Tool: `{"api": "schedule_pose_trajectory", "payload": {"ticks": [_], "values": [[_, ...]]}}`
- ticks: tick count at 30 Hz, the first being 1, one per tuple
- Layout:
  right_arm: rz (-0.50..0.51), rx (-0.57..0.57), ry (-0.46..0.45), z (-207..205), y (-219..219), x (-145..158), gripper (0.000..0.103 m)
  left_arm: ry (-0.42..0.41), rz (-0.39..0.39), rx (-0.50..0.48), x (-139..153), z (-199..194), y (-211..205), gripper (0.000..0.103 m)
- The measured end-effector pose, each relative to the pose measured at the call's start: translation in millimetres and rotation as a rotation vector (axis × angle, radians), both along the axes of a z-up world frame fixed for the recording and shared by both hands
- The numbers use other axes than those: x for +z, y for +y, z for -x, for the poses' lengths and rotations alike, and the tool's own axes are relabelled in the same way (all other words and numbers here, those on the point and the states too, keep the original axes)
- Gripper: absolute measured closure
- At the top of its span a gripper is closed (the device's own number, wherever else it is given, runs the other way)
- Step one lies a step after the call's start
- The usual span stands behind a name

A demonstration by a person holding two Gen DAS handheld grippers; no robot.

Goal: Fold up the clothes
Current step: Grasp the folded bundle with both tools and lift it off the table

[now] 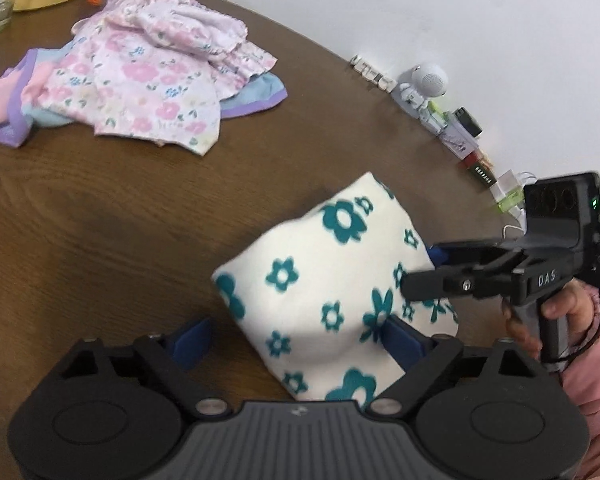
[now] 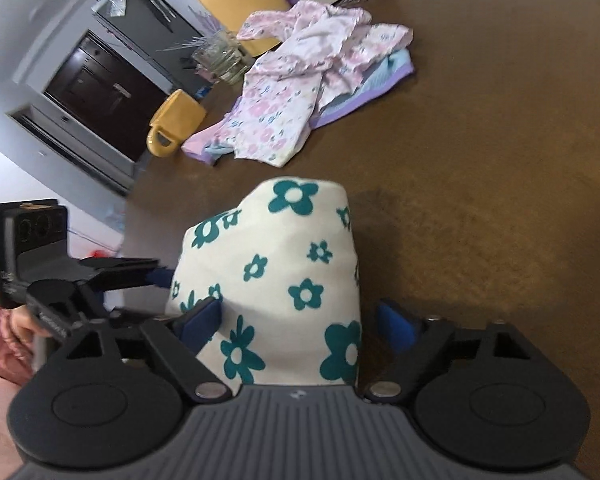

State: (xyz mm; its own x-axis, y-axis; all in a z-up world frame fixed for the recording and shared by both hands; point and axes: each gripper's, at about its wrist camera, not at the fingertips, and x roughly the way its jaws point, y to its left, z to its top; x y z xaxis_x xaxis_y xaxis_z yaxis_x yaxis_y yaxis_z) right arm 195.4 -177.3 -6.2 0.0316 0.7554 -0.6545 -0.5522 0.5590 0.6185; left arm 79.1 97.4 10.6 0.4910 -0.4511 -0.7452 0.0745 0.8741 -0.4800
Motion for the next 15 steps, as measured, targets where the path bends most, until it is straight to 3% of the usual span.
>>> {"api": "schedule_pose_trajectory", "payload": {"ticks": [5,15], "values": [[-0.091,-0.060,0.041,8,-10,-10,0.035,-0.028,0.042,-0.035,-5,-9,-3,0.033],[-0.155,-0.306,0.078,33,-30,-16,0.054,-0.074,0.236,-0.038,-19,-29,-1,0.048]]}}
